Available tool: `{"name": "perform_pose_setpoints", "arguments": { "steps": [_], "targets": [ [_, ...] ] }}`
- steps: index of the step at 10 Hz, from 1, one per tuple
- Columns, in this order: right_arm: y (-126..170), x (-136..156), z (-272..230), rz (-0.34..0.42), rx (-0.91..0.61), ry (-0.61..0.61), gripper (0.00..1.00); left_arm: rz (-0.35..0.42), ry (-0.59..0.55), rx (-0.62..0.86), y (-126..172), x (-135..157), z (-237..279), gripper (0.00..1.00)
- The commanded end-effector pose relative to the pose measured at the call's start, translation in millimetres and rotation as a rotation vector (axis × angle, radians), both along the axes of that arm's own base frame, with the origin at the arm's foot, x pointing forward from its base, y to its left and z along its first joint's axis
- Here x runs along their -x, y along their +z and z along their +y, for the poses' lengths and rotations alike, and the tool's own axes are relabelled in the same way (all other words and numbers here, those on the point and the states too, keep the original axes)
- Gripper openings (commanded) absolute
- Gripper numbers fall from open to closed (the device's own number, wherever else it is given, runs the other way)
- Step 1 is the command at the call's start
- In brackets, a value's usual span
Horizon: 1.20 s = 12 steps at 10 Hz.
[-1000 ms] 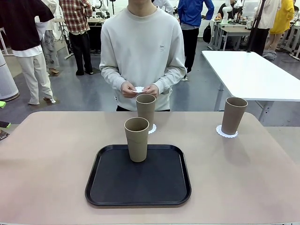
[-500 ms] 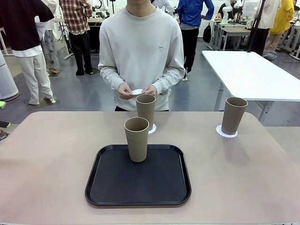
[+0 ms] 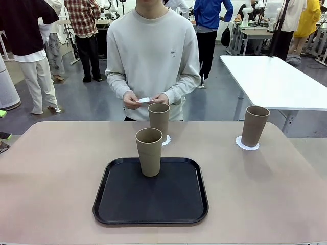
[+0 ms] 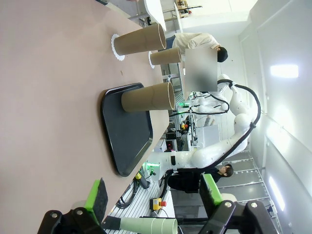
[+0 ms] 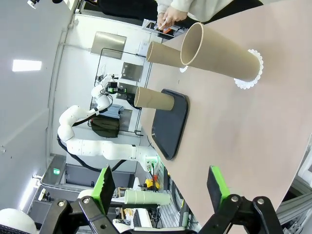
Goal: Place coasters on the table and set cups on them.
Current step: Take one Reusable plastic cup from the Flat Tray and place it on a coaster set by the human.
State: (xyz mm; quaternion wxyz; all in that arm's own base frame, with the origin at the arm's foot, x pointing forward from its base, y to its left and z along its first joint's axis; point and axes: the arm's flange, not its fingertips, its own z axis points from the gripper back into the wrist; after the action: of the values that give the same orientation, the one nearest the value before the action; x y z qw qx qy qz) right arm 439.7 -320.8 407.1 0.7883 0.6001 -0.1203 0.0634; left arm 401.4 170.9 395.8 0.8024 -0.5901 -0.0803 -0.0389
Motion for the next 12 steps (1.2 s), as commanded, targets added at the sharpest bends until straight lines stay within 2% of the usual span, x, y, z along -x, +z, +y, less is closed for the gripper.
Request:
{"name": "perform_pose_setpoints", "arguments": {
  "steps": [1, 12],
  "targets": [
    [0.3, 0.4, 1.8, -0.008, -0.005, -0.011, 1.0, -0.014, -0.012, 0.002, 1.3, 1.5, 1.6, 1.0],
    [0.3, 0.4, 1.8, -0.008, -0.005, -0.011, 1.0, -0.014, -0.012, 0.002, 1.3, 1.5, 1.6, 1.0]
  ]
}}
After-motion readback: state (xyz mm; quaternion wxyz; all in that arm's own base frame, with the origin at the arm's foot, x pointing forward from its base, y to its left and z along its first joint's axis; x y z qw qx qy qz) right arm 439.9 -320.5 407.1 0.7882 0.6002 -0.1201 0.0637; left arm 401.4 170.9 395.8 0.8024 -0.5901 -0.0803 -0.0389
